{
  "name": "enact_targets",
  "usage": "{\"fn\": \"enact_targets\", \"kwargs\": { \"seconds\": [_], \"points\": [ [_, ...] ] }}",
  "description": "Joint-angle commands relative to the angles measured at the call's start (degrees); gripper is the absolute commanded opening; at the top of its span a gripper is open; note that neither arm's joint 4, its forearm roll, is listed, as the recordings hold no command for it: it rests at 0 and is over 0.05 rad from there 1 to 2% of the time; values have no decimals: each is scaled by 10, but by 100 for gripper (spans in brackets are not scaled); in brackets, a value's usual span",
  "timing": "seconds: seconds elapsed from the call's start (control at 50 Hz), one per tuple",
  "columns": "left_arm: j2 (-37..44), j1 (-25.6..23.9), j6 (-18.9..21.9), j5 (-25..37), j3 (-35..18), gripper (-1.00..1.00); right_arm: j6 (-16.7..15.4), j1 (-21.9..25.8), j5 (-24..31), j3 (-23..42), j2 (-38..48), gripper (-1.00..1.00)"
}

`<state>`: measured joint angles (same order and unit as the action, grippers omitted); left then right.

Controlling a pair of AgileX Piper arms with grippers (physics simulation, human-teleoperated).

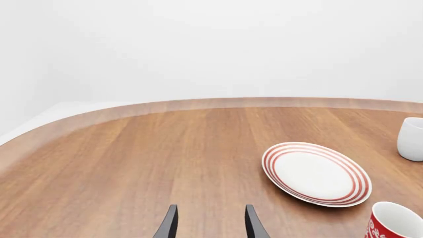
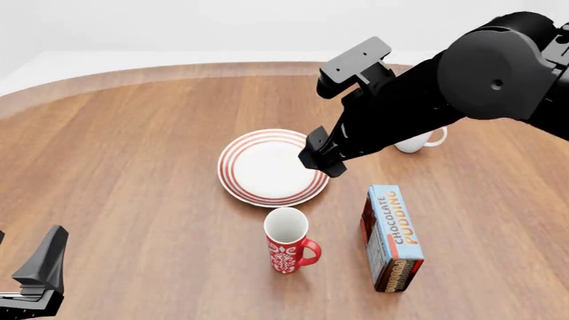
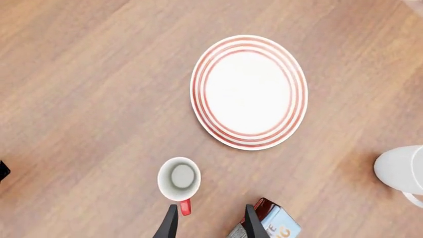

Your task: Pick up the red mug and put it on the plate

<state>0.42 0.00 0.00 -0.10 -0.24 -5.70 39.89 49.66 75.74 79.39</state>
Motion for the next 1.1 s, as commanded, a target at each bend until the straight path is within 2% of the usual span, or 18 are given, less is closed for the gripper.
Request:
{"fn": "enact_targets", "kwargs": {
  "seconds": [0.02,0.28,0.4,0.5,0.68,0.72,0.74,1.1],
  "points": [
    [0,0,0,0,0,100,2,10,7,-20,2,100],
    [0,0,0,0,0,100,1,13,-11,-50,4,100],
    [0,0,0,0,0,100,10,31,-38,-70,18,100],
    [0,0,0,0,0,100,-3,32,-46,-67,27,100],
    [0,0,0,0,0,100,1,36,-68,-77,36,100],
    [0,0,0,0,0,100,-8,34,-75,-85,35,100],
    [0,0,0,0,0,100,7,37,-80,-92,36,100],
    [0,0,0,0,0,100,27,59,-125,-139,51,100]
  ]
}}
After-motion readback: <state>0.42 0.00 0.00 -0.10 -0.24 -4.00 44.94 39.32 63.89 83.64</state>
